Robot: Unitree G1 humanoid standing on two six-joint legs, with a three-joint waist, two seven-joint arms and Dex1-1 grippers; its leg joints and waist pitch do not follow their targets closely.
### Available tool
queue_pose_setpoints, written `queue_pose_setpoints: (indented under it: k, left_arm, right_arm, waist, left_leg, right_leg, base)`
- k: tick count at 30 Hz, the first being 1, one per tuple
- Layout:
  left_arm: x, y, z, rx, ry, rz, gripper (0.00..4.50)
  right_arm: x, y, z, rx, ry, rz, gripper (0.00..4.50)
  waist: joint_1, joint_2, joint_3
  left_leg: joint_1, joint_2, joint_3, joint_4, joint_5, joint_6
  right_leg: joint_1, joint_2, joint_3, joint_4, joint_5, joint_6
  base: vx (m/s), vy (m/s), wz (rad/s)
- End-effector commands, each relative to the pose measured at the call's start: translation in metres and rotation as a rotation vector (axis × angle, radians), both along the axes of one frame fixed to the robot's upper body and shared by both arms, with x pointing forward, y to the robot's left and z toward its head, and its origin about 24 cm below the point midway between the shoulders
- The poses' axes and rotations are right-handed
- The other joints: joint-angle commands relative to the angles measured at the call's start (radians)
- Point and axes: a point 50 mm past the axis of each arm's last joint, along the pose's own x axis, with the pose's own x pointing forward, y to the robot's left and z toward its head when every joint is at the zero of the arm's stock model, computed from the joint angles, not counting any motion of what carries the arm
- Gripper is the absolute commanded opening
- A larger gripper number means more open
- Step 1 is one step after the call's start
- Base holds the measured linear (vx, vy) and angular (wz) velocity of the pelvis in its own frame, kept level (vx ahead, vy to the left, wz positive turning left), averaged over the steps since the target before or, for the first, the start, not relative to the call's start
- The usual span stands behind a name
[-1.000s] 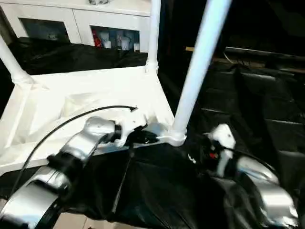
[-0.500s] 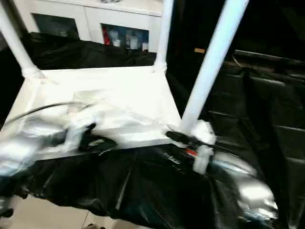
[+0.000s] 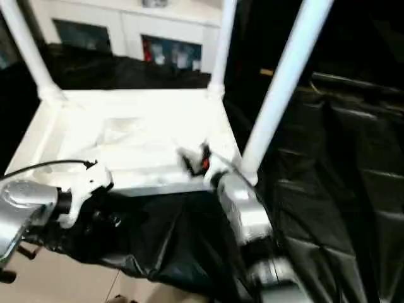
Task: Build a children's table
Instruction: Rotate table base
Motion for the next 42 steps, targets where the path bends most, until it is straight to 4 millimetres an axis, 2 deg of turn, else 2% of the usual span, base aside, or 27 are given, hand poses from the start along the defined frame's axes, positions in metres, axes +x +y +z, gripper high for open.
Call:
queue_pose_setpoints:
  k: [1, 3, 5, 7, 10, 12, 13, 15, 16, 17, 19, 20, 21, 24, 25, 26, 28, 29, 30, 32, 34, 35, 36, 37, 39, 40, 42]
  left_arm:
    - [0.002, -0.002, -0.001, 0.028, -0.027, 0.007, 3.08]
    - [0.005, -0.003, -0.006, 0.048, -0.052, 0.031, 3.27]
    - [0.008, -0.004, -0.01, 0.06, -0.073, 0.054, 3.33]
    - [0.009, -0.004, -0.011, 0.066, -0.085, 0.067, 3.51]
    - [0.014, -0.009, -0.016, 0.068, -0.123, 0.101, 3.73]
    - [0.02, -0.015, -0.018, 0.054, -0.163, 0.143, 3.95]
    - [0.02, -0.015, -0.018, 0.054, -0.163, 0.143, 4.04]
    - [0.024, -0.017, -0.019, 0.052, -0.187, 0.164, 4.04]
    - [0.028, -0.022, -0.02, 0.046, -0.214, 0.178, 4.14]
    - [0.029, -0.023, -0.02, 0.045, -0.22, 0.181, 4.27]
    - [0.031, -0.031, -0.014, -0.014, -0.273, 0.207, 4.4]
    - [0.031, -0.03, -0.013, -0.03, -0.283, 0.219, 4.42]
    - [0.03, -0.03, -0.012, -0.044, -0.291, 0.231, 4.46]
    - [0.028, -0.026, -0.008, -0.077, -0.328, 0.267, 4.46]
    - [0.026, -0.022, -0.005, -0.1, -0.362, 0.302, 4.46]
    - [0.025, -0.02, -0.004, -0.11, -0.374, 0.317, 4.46]
    - [0.023, -0.012, 0.0, -0.148, -0.433, 0.407, 4.46]
    - [0.02, -0.007, 0.001, -0.17, -0.464, 0.46, 4.46]
    - [0.016, 0.001, 0.001, -0.186, -0.498, 0.527, 4.46]
    - [0.01, 0.011, 0.0, -0.203, -0.548, 0.621, 4.46]
    - [0.004, 0.02, 0.0, -0.213, -0.586, 0.698, 4.46]
    - [-0.004, 0.03, -0.001, -0.221, -0.634, 0.796, 4.46]
    - [-0.007, 0.033, -0.002, -0.218, -0.647, 0.824, 4.49]
    - [-0.01, 0.036, -0.003, -0.228, -0.658, 0.856, 4.5]
    - [-0.014, 0.039, -0.003, -0.246, -0.676, 0.897, 4.5]
    - [-0.014, 0.04, -0.001, -0.251, -0.704, 0.914, 4.5]
    - [-0.013, 0.042, 0.002, -0.25, -0.738, 0.934, 4.5]
  right_arm:
    - [0.003, -0.011, -0.005, -0.016, 0.012, -0.072, 3.93]
    - [0.006, -0.02, -0.006, -0.036, 0.012, -0.117, 3.93]
    - [0.008, -0.026, -0.007, -0.049, 0.01, -0.146, 3.93]
    - [0.009, -0.03, -0.007, -0.054, 0.006, -0.158, 3.93]
    - [0.013, -0.047, -0.006, -0.086, -0.009, -0.209, 3.93]
    - [0.017, -0.061, -0.003, -0.107, -0.019, -0.253, 3.93]
    - [0.017, -0.061, -0.003, -0.107, -0.019, -0.253, 3.93]
    - [0.018, -0.069, -0.001, -0.115, -0.022, -0.277, 3.93]
    - [0.02, -0.081, 0.003, -0.13, -0.029, -0.308, 3.93]
    - [0.02, -0.084, 0.004, -0.134, -0.032, -0.317, 3.93]
    - [0.022, -0.111, 0.012, -0.168, -0.051, -0.377, 3.93]
    - [0.022, -0.116, 0.013, -0.176, -0.054, -0.388, 3.93]
    - [0.022, -0.121, 0.014, -0.184, -0.055, -0.399, 3.93]
    - [0.02, -0.134, 0.017, -0.201, -0.062, -0.426, 3.93]
    - [0.02, -0.141, 0.019, -0.21, -0.068, -0.437, 3.93]
    - [0.019, -0.143, 0.019, -0.214, -0.07, -0.441, 3.93]
    - [0.018, -0.151, 0.022, -0.223, -0.084, -0.442, 3.93]
    - [0.017, -0.152, 0.022, -0.22, -0.091, -0.431, 3.93]
    - [0.017, -0.151, 0.022, -0.208, -0.097, -0.405, 3.93]
    - [0.016, -0.147, 0.02, -0.174, -0.101, -0.353, 3.93]
    - [0.015, -0.139, 0.018, -0.149, -0.109, -0.284, 3.93]
    - [0.011, -0.124, 0.017, -0.096, -0.135, -0.131, 3.93]
    - [0.01, -0.118, 0.017, -0.081, -0.147, -0.082, 4.11]
    - [0.007, -0.112, 0.017, -0.083, -0.168, -0.045, 4.21]
    - [0.002, -0.105, 0.017, -0.089, -0.199, -0.001, 4.31]
    - [-0.003, -0.1, 0.016, -0.085, -0.223, 0.034, 4.38]
    - [-0.009, -0.095, 0.015, -0.075, -0.24, 0.075, 4.45]
  waist:
    - [-0.001, 0.021, -0.073]
    - [-0.004, 0.019, -0.074]
    - [-0.003, 0.018, -0.073]
    - [-0.001, 0.02, -0.068]
    - [0.005, 0.019, -0.067]
    - [0.01, 0.018, -0.067]
    - [0.014, 0.015, -0.067]
    - [0.015, 0.014, -0.069]
    - [0.017, 0.014, -0.07]
    - [0.016, 0.013, -0.071]
    - [0.024, 0.015, -0.075]
    - [0.031, 0.014, -0.077]
    - [0.034, 0.01, -0.079]
    - [0.033, 0.011, -0.079]
    - [0.036, 0.01, -0.079]
    - [0.034, 0.015, -0.077]
    - [0.033, 0.015, -0.075]
    - [0.031, 0.013, -0.075]
    - [0.029, 0.017, -0.074]
    - [0.022, 0.013, -0.074]
    - [0.016, 0.013, -0.073]
    - [0.015, 0.013, -0.072]
    - [0.014, 0.013, -0.071]
    - [0.012, 0.01, -0.072]
    - [0.013, 0.012, -0.071]
    - [0.013, -0.004, -0.069]
    - [0.016, 0.007, -0.067]
  left_leg:
    - [0.009, 0.002, 0.007, -0.069, -0.146, -0.028]
    - [0.006, 0.001, 0.007, -0.066, -0.122, -0.009]
    - [0.008, 0.002, 0.009, -0.065, -0.144, -0.001]
    - [0.012, 0.005, 0.008, -0.069, -0.215, -0.01]
    - [0.02, 0.007, 0.009, -0.068, -0.267, -0.021]
    - [0.017, 0.006, 0.008, -0.067, -0.265, -0.022]
    - [0.018, 0.006, 0.01, -0.066, -0.27, -0.02]
    - [0.012, 0.004, 0.008, -0.067, -0.252, -0.014]
    - [0.015, 0.004, 0.009, -0.065, -0.251, -0.013]
    - [0.014, 0.003, 0.009, -0.064, -0.248, -0.011]
    - [0.012, 0.005, 0.01, -0.06, -0.217, -0.005]
    - [0.011, 0.004, 0.011, -0.056, -0.195, 0.003]
    - [0.005, 0.001, 0.011, -0.055, -0.166, 0.013]
    - [0.0, 0.001, 0.011, -0.051, -0.145, 0.026]
    - [0.002, 0.0, 0.013, -0.05, -0.156, 0.034]
    - [0.0, 0.0, 0.012, -0.051, -0.166, 0.033]
    - [0.001, 0.002, 0.011, -0.051, -0.208, 0.026]
    - [0.0, 0.003, 0.011, -0.052, -0.215, 0.025]
    - [-0.001, 0.004, 0.009, -0.053, -0.233, 0.027]
    - [-0.003, 0.004, 0.009, -0.053, -0.255, 0.033]
    - [-0.003, 0.005, 0.008, -0.054, -0.269, 0.048]
    - [-0.003, 0.006, 0.008, -0.054, -0.273, 0.055]
    - [-0.008, 0.011, 0.005, -0.058, -0.275, 0.066]
    - [-0.006, 0.012, 0.005, -0.058, -0.267, 0.071]
    - [-0.006, 0.013, 0.004, -0.059, -0.257, 0.073]
    - [-0.006, 0.014, 0.006, -0.06, -0.265, 0.074]
    - [-0.002, 0.016, 0.004, -0.063, -0.294, 0.068]
  right_leg:
    - [0.054, -0.022, 0.033, -0.043, -0.026, -0.208]
    - [0.058, -0.022, 0.032, -0.041, 0.005, -0.217]
    - [0.057, -0.023, 0.033, -0.045, -0.028, -0.222]
    - [0.051, -0.025, 0.032, -0.055, -0.133, -0.21]
    - [0.042, -0.021, 0.033, -0.062, -0.192, -0.195]
    - [0.043, -0.019, 0.033, -0.061, -0.188, -0.193]
    - [0.04, -0.019, 0.034, -0.061, -0.193, -0.188]
    - [0.045, -0.02, 0.034, -0.058, -0.185, -0.181]
    - [0.043, -0.019, 0.034, -0.059, -0.178, -0.18]
    - [0.044, -0.019, 0.033, -0.059, -0.173, -0.182]
    - [0.048, -0.02, 0.033, -0.052, -0.111, -0.194]
    - [0.05, -0.018, 0.032, -0.049, -0.078, -0.197]
    - [0.055, -0.018, 0.031, -0.044, -0.044, -0.201]
    - [0.059, -0.018, 0.029, -0.043, -0.011, -0.208]
    - [0.056, -0.018, 0.029, -0.045, -0.025, -0.211]
    - [0.057, -0.019, 0.029, -0.045, -0.039, -0.212]
    - [0.055, -0.018, 0.027, -0.052, -0.096, -0.205]
    - [0.056, -0.018, 0.026, -0.054, -0.109, -0.202]
    - [0.055, -0.017, 0.025, -0.057, -0.125, -0.199]
    - [0.055, -0.016, 0.024, -0.06, -0.152, -0.193]
    - [0.053, -0.015, 0.023, -0.063, -0.166, -0.191]
    - [0.051, -0.014, 0.023, -0.065, -0.179, -0.19]
    - [0.055, -0.019, 0.024, -0.068, -0.176, -0.183]
    - [0.051, -0.017, 0.024, -0.068, -0.178, -0.186]
    - [0.049, -0.017, 0.024, -0.069, -0.178, -0.194]
    - [0.049, -0.016, 0.025, -0.074, -0.2, -0.185]
    - [0.044, -0.019, 0.026, -0.077, -0.251, -0.172]
  base:
    - [0.0, 0.0, 0.0]
    - [0.0, 0.0, 0.0]
    - [0.0, 0.0, 0.0]
    - [0.0, 0.0, 0.0]
    - [0.0, 0.0, 0.0]
    - [0.0, 0.0, 0.0]
    - [0.0, 0.0, 0.0]
    - [0.0, 0.0, 0.0]
    - [0.0, 0.0, 0.0]
    - [0.0, 0.0, 0.0]
    - [0.0, 0.0, 0.0]
    - [0.0, 0.0, 0.0]
    - [0.0, 0.0, 0.0]
    - [0.0, 0.0, 0.0]
    - [0.0, 0.0, 0.0]
    - [0.0, 0.0, 0.0]
    - [0.0, 0.0, 0.0]
    - [0.0, 0.0, 0.0]
    - [0.0, 0.0, 0.0]
    - [0.0, 0.0, 0.0]
    - [0.0, 0.0, 0.0]
    - [0.0, 0.0, 0.0]
    - [0.0, 0.0, 0.0]
    - [0.0, 0.0, 0.0]
    - [0.0, 0.0, 0.0]
    - [0.0, 0.0, 0.0]
    - [0.0, 0.0, 0.0]
